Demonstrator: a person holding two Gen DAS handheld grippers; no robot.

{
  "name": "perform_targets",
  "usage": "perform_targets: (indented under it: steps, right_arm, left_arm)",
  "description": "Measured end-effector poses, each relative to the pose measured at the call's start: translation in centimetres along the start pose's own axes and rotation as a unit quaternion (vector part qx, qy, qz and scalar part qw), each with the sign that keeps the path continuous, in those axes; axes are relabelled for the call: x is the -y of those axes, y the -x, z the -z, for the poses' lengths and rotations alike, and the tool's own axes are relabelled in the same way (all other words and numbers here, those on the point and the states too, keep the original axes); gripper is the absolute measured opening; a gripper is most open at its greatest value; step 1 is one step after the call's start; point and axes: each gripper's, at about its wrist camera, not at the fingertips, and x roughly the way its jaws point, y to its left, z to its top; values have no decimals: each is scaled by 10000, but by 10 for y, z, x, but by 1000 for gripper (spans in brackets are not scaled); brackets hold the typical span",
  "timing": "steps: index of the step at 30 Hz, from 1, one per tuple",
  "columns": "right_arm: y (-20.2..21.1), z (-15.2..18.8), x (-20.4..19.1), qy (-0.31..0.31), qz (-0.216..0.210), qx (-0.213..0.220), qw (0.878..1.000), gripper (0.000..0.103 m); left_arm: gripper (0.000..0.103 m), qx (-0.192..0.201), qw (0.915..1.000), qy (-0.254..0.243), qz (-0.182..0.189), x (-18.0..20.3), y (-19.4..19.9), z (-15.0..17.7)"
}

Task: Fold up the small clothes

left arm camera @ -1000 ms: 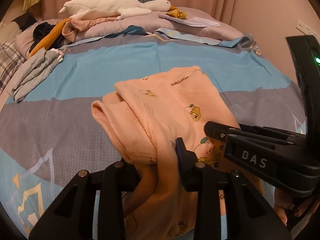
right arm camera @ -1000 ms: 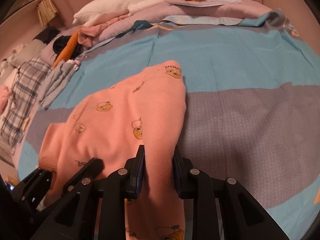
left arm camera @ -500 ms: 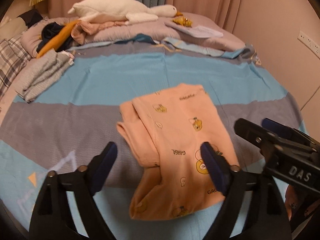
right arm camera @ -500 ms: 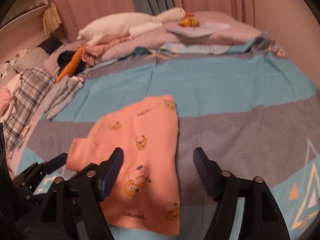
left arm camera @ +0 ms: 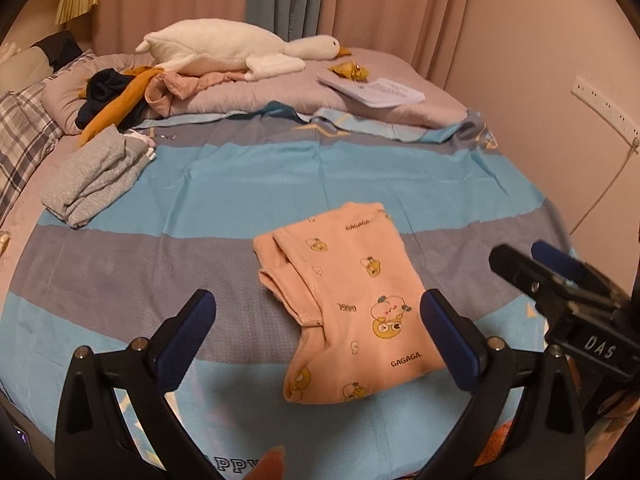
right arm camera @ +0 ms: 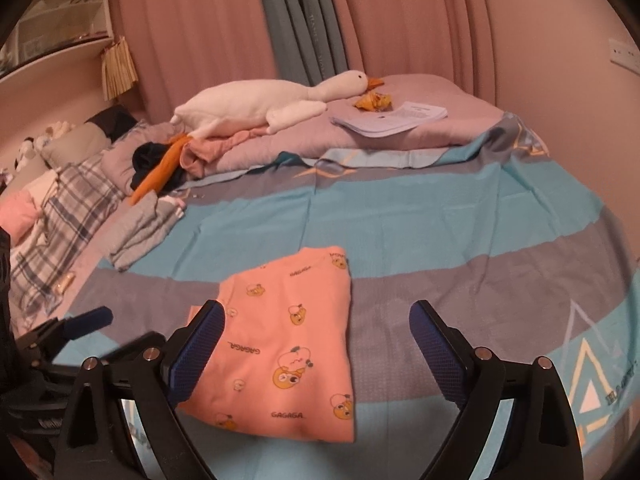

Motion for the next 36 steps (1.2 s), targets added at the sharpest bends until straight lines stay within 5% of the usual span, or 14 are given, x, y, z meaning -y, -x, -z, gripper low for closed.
perform_targets:
  steps: [8,36]
  right_arm:
    - [-1,10,-6,57,-64,-139,9999,93]
    - [-5,23,-15,204,193,-392,9988,93]
  left_arm:
    - [102,114,9993,16,-368,-14,3,0]
    - [102,-25,9996,84,-267,-25,3,16]
